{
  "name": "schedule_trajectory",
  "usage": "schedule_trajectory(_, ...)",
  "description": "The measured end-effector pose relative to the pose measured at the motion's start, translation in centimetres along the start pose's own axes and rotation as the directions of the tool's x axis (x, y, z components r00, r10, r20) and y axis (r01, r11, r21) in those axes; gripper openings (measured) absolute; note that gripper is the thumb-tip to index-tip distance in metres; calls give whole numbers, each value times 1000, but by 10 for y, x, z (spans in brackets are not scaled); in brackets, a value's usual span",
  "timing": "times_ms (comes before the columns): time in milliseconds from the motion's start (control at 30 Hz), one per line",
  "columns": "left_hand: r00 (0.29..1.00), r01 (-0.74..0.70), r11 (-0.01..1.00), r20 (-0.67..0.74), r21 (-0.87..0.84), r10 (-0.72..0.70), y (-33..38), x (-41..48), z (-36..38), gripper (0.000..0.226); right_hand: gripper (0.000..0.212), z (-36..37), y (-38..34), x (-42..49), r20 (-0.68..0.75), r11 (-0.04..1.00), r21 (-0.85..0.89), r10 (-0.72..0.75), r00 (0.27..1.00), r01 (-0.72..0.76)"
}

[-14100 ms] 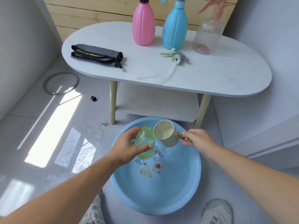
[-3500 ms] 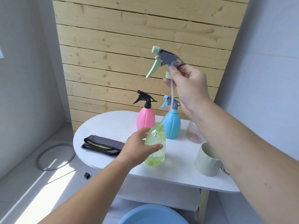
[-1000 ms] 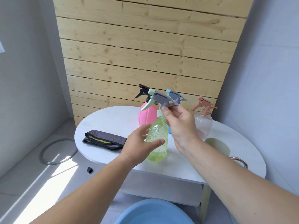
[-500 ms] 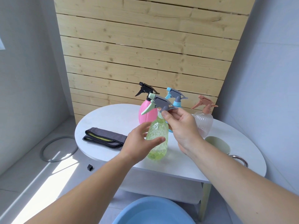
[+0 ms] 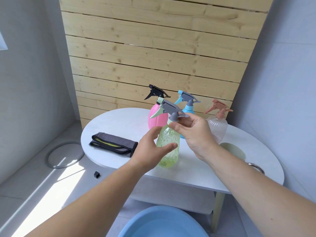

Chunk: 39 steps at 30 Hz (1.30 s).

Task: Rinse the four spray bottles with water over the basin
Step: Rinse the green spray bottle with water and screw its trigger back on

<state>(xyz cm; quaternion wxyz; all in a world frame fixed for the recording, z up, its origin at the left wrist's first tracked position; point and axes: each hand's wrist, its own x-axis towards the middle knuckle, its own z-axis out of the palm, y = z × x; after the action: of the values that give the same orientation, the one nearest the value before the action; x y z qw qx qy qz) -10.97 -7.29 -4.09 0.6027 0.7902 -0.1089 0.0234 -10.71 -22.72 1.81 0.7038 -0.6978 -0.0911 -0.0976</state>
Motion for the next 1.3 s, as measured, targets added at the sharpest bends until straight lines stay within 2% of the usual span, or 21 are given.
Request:
schedule_trajectory(100, 997, 48, 998, 67, -39, -46, 2, 0, -2, 59, 21, 1, 2, 1, -4, 1000, 15, 8, 1000, -8)
schedule_trajectory(167, 997, 27, 1000, 71, -1, -27, 1, 2, -2, 61, 20, 1, 3, 1, -10, 1000, 17, 13, 1000, -13)
schedule_trajectory(333, 999, 4, 998, -33, 66, -2, -2, 5, 5, 59, 19, 0, 5, 3, -33, 999, 24, 24, 999, -23)
schedule_trajectory(500, 994, 36, 999, 104, -11, -35, 3, 7, 6, 85, 18, 0, 4, 2, -41, 998, 55, 22, 999, -20)
schedule_trajectory(633, 1000, -5, 999, 17, 47, 4, 0, 9, 8, 62, 16, -1, 5, 2, -70, 998, 55, 27, 997, -23)
schedule_trajectory(733, 1000, -10, 999, -1, 50, 10, 1, 9, 11, 65, 16, -2, 5, 0, -70, 997, 69, 28, 997, -23)
schedule_trajectory(800, 997, 11, 1000, 73, -1, -11, 3, 9, 10, 70, 17, -2, 5, 0, -64, 996, 82, 31, 998, -25)
schedule_trajectory(867, 992, 16, 1000, 124, 21, -19, 5, 9, 6, 82, 17, -1, 5, -1, -63, 997, 79, 28, 998, -23)
schedule_trajectory(967, 998, -24, 995, 64, 97, 17, 1, 9, 6, 66, 16, -3, 6, 0, -80, 998, 56, 23, 997, -19)
schedule_trajectory(1067, 999, -28, 993, -21, 118, 31, 2, 7, 12, 66, 13, -4, 8, -1, -101, 1000, 13, 5, 995, -3)
schedule_trajectory(1133, 999, -31, 997, 28, 66, 29, 3, 6, 16, 67, 14, -5, 9, -1, -109, 1000, 13, 4, 994, -3)
schedule_trajectory(1200, 995, -27, 998, 102, 51, 22, 6, 6, 15, 79, 13, -5, 9, -1, -112, 1000, 17, 6, 994, -4)
schedule_trajectory(1300, 999, -45, 995, 35, 94, 42, 4, 9, 14, 69, 14, -6, 11, 0, -134, 1000, -4, -5, 991, 4)
